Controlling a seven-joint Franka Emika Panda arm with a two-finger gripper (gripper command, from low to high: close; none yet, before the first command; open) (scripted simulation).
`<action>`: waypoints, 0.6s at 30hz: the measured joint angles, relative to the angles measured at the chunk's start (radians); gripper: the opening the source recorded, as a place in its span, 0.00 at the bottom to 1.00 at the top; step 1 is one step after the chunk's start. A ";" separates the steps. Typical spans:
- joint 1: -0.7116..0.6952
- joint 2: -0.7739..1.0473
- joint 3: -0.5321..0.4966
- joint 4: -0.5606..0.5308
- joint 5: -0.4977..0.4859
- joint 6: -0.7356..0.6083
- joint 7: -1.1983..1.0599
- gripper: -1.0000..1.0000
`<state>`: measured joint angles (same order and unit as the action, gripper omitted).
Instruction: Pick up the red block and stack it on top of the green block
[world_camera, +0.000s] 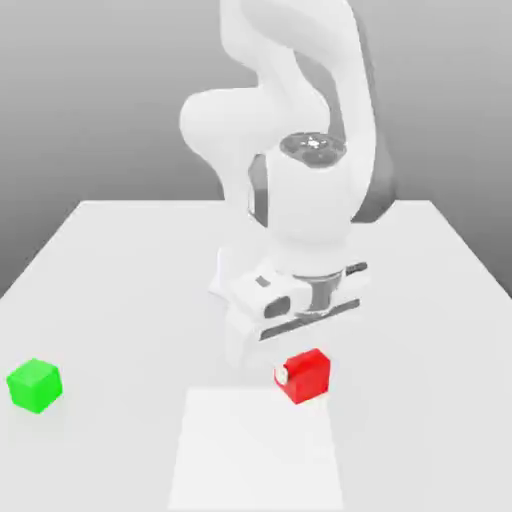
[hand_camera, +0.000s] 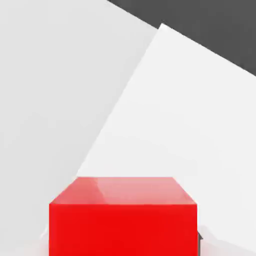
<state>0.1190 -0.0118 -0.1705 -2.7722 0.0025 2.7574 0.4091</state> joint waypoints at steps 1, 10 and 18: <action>-0.049 0.003 -0.035 0.014 0.002 -0.012 -0.006 0.00; -0.492 0.049 -0.248 0.171 0.032 -0.124 -0.071 0.00; -0.555 0.239 -0.166 0.197 0.213 0.025 -0.206 1.00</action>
<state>-0.4359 0.2271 -0.3362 -2.5749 0.2156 2.7821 0.2027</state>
